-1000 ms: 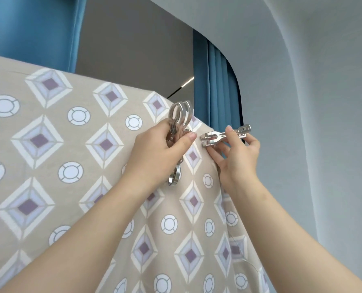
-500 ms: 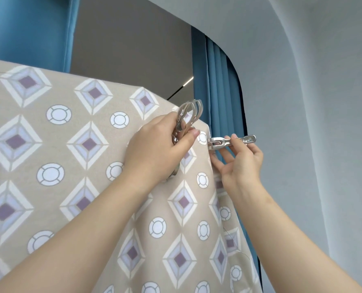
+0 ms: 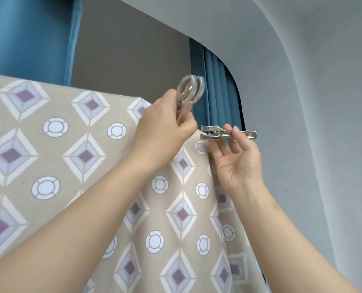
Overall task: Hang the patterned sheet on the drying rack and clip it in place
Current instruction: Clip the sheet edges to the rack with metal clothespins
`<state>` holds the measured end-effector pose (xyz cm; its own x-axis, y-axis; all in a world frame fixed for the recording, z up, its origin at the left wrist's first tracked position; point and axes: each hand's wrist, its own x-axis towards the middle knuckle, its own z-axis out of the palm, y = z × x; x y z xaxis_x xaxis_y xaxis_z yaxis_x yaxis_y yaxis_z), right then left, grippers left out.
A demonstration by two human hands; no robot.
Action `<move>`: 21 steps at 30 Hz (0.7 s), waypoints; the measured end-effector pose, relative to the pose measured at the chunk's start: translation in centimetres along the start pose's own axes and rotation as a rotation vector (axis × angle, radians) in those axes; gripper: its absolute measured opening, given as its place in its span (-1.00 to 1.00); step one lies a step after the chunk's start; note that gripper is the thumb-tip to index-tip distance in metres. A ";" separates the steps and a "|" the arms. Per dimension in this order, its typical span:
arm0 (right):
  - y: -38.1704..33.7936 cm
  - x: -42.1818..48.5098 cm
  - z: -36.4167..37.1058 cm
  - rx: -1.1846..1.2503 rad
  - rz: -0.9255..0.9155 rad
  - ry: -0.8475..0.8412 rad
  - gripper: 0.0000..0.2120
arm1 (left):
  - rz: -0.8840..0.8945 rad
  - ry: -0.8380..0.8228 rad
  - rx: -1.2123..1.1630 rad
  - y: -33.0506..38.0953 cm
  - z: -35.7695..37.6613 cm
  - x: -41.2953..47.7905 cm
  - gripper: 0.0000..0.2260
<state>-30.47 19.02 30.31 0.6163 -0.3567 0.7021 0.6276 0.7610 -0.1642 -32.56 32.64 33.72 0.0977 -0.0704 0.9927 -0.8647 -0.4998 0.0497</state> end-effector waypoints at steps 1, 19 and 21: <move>0.0 -0.2 0.3 -0.038 -0.006 -0.012 -0.81 | -0.056 -0.004 -0.063 0.0 -0.1 0.0 -0.95; -0.8 -2.2 1.4 -0.147 0.072 -0.041 -0.83 | -0.198 -0.258 -0.228 -1.4 -1.5 -0.2 -0.86; -0.9 -2.2 1.2 -0.137 0.068 -0.021 -0.86 | -0.170 -0.265 -0.181 -1.2 -1.3 -0.1 -0.86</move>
<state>-32.98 19.82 29.73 0.6500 -0.2946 0.7005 0.6448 0.7016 -0.3034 -32.12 34.36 33.66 0.3515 -0.2328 0.9068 -0.8961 -0.3640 0.2540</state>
